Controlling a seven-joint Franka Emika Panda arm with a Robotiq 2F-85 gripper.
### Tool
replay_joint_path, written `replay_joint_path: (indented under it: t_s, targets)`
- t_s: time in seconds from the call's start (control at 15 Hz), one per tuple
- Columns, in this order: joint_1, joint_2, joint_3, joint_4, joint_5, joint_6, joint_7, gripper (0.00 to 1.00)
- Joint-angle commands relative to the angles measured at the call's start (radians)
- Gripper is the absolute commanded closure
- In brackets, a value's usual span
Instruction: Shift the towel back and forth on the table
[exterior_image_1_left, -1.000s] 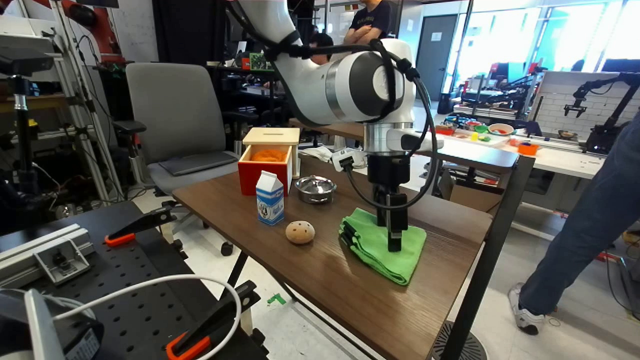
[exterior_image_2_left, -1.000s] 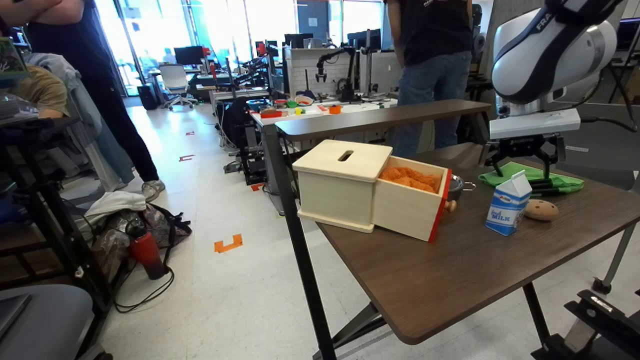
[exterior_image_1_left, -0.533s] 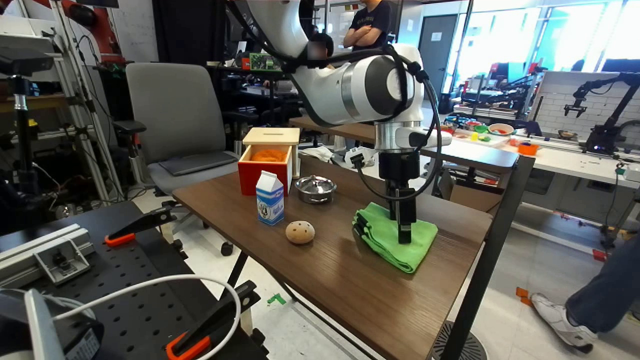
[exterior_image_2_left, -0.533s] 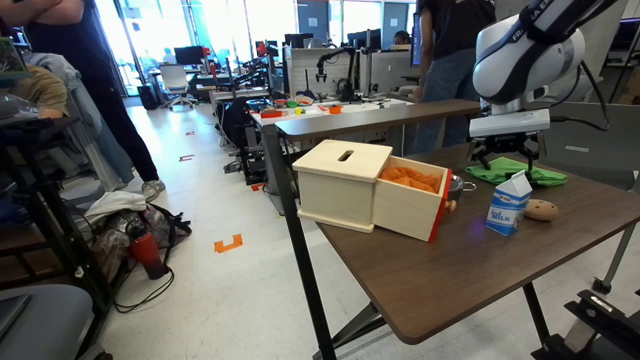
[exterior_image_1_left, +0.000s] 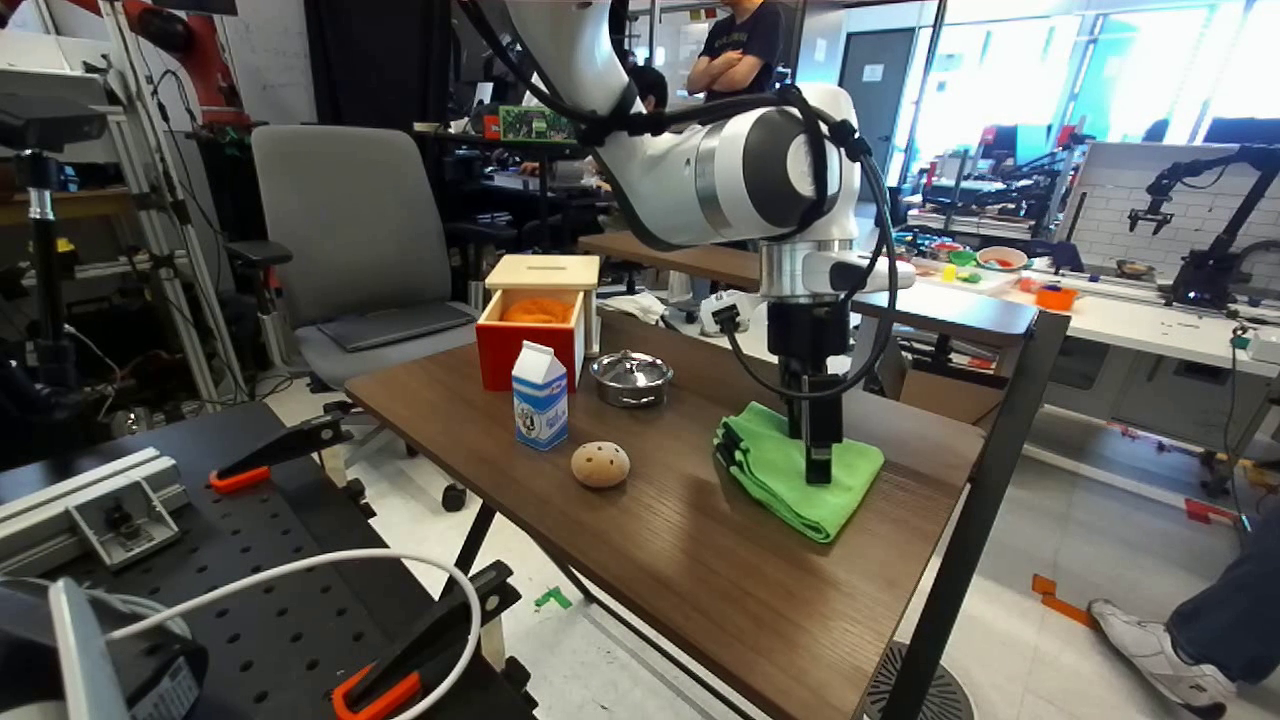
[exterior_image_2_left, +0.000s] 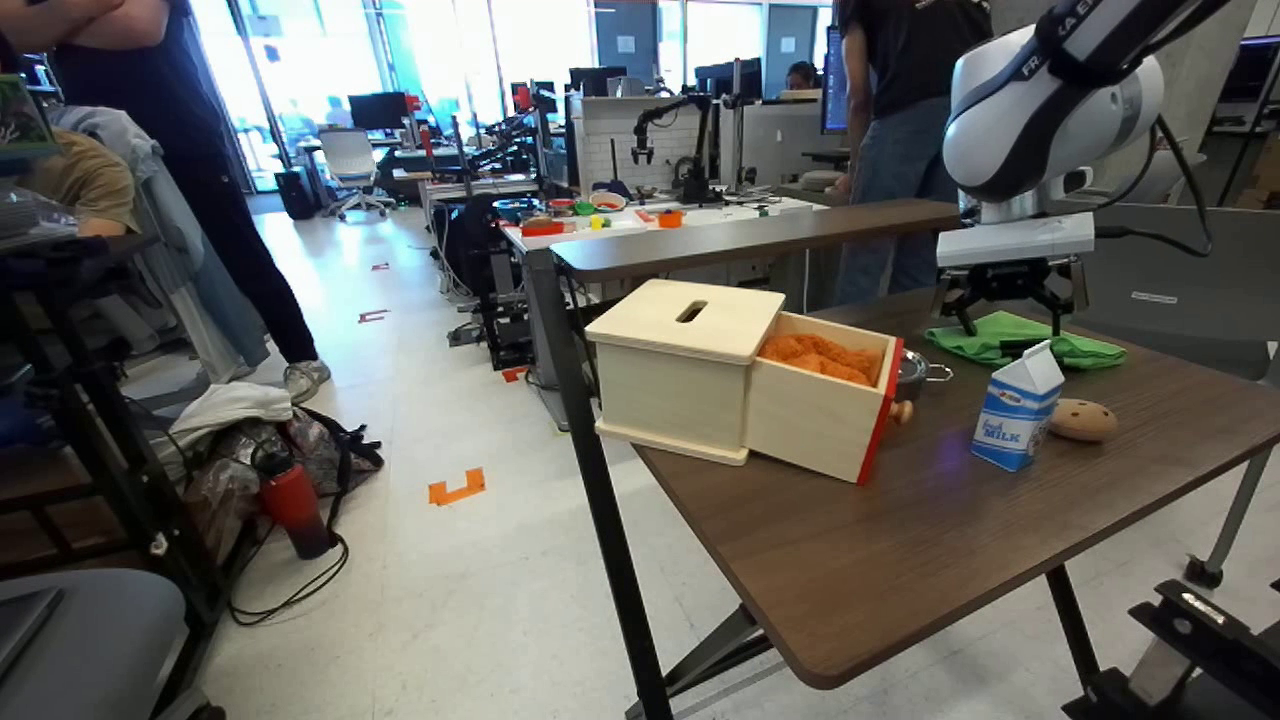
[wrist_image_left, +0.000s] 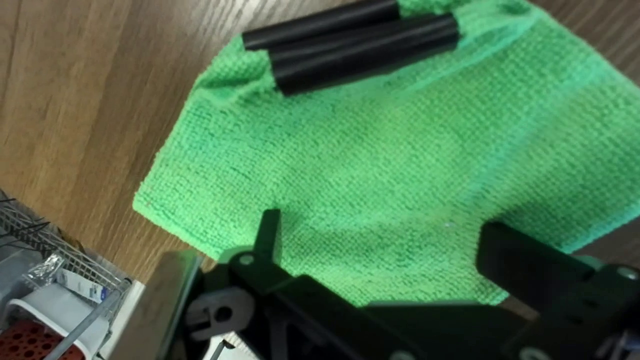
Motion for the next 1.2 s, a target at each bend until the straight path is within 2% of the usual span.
replay_joint_path:
  t_s: [0.0,0.53,0.8,1.0,1.13]
  targets:
    - [-0.030,-0.058,0.023,-0.130,0.003,0.077,-0.073,0.00]
    - [-0.053,-0.244,0.016,-0.512,0.004,0.291,-0.303,0.00]
    - [-0.053,-0.324,0.001,-0.682,-0.003,0.337,-0.412,0.00]
    - [-0.040,-0.335,-0.014,-0.717,-0.001,0.342,-0.417,0.00]
    - [-0.035,-0.318,-0.014,-0.683,0.012,0.325,-0.390,0.00]
